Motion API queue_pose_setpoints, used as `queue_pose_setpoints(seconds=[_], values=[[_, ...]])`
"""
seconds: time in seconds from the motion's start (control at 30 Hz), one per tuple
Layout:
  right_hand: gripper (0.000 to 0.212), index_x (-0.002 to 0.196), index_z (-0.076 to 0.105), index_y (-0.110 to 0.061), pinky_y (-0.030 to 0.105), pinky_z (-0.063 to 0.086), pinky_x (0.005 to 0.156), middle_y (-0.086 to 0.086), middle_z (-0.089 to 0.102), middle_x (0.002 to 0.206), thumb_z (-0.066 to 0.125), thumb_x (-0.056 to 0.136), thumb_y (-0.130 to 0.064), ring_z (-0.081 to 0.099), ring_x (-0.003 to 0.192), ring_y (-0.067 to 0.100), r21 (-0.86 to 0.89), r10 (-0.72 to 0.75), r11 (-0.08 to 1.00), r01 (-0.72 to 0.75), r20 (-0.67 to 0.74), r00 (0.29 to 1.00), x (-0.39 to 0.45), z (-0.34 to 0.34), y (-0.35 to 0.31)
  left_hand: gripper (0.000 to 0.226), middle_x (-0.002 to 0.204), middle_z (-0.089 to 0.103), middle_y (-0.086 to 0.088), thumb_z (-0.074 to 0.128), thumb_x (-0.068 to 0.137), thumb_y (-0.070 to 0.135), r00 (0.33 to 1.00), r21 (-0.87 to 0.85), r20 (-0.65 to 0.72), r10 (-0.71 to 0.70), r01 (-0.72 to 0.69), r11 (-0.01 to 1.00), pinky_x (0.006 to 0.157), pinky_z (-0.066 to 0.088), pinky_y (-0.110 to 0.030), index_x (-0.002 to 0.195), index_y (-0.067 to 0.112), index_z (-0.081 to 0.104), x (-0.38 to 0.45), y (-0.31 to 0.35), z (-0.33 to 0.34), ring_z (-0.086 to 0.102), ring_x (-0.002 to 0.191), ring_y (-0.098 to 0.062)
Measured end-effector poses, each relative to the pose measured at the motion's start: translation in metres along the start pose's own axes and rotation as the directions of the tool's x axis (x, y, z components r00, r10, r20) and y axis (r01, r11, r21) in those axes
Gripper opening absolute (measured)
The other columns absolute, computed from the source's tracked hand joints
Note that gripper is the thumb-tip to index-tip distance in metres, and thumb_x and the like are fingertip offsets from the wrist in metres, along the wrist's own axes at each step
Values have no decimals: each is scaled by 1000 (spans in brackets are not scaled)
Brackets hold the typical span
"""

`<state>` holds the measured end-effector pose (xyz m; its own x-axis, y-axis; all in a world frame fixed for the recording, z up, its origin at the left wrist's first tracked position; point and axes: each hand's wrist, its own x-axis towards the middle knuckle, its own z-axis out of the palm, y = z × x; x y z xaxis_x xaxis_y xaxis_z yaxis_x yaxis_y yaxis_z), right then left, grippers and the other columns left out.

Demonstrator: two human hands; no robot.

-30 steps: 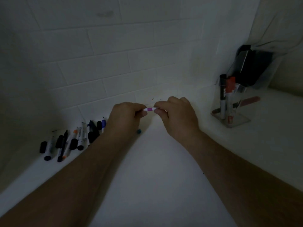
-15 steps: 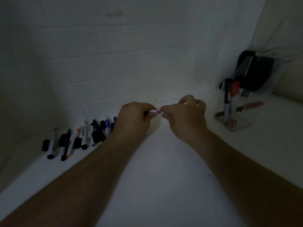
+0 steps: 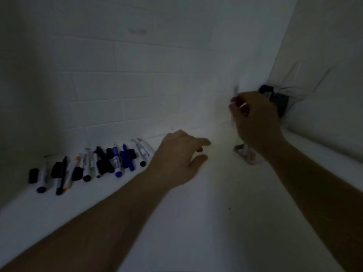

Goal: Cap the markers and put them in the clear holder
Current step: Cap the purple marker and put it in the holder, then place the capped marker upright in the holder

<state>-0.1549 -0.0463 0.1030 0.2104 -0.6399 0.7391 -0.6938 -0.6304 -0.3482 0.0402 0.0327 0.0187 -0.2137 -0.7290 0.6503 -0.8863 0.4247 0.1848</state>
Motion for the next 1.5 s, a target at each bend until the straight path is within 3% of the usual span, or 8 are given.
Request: queue_pose_setpoints(seconds=[0.17, 0.3, 0.57, 0.67, 0.87, 0.97, 1.23, 1.5], values=[[22, 106, 67, -8, 18, 29, 72, 14, 69, 98, 57, 99, -25, 62, 87, 31, -224, 17, 974, -45, -125, 992, 6, -50, 42, 28, 108, 70, 11, 59, 93, 41, 967, -21, 57, 249, -249, 968, 81, 43, -38, 118, 34, 69, -6, 22, 19, 58, 99, -15], [49, 142, 45, -23, 39, 51, 79, 16, 72, 111, 63, 96, -27, 68, 94, 39, -275, 112, 955, -112, -17, 994, -9, -49, 55, 24, 104, 72, 8, 59, 93, 36, 947, -19, 96, 306, -306, 952, 77, 44, -38, 113, 32, 71, -12, 27, 26, 60, 95, -16], [32, 135, 50, -22, 26, 33, 48, 14, 68, 85, 38, 106, -21, 49, 53, 14, -344, 155, 934, -93, 156, 976, -15, -36, 71, 26, 103, 71, 5, 56, 94, 29, 955, -93, 176, 240, -227, 969, 82, 49, -30, 115, 28, 71, -14, 21, 28, 59, 91, -14], [37, 132, 61, -18, 34, 55, 71, 14, 71, 110, 40, 104, -9, 63, 76, 23, -334, 165, 939, -77, 243, 956, -15, -38, 73, 25, 106, 70, 5, 54, 96, 28, 949, -103, 182, 257, -242, 965, 82, 49, -29, 114, 28, 72, -15, 21, 28, 59, 93, -13], [39, 133, 62, -16, 33, 52, 82, 14, 69, 119, 39, 103, -7, 67, 94, 29, -269, 109, 961, -64, 158, 981, -18, -39, 68, 21, 101, 72, 3, 62, 89, 17, 946, -71, 125, 298, -291, 954, 78, 54, -32, 103, 23, 76, -4, 7, 4, 64, 88, -16], [31, 126, 65, -13, 29, 45, 84, 11, 65, 117, 47, 100, -10, 62, 98, 25, -231, -52, 971, 58, 31, 998, -25, -26, 45, 18, 101, 73, 4, 66, 87, 15, 966, -21, 114, 234, -233, 972, 84, 53, -33, 100, 22, 77, -1, -22, -25, 66, 90, -16], [31, 119, 71, -19, 20, 42, 90, 2, 72, 109, 61, 90, -15, 62, 91, 12, 139, -220, 974, 179, 394, 892, -60, 89, -37, 41, 114, 68, -1, 47, 89, -4, 911, 164, -203, -358, 392, 905, 94, 40, -32, 113, 21, 71, -42, -104, -78, 55, 109, -25], [21, 95, 75, -21, 30, 44, 69, 4, 54, 84, 55, 94, -27, 58, 79, 23, 186, -277, 961, 207, 567, 775, -69, 149, -79, 38, 111, 70, 0, 53, 87, 0, 927, 113, -125, -353, 366, 924, 94, 41, -30, 113, 21, 72, -49, -104, -69, 57, 107, -23]])
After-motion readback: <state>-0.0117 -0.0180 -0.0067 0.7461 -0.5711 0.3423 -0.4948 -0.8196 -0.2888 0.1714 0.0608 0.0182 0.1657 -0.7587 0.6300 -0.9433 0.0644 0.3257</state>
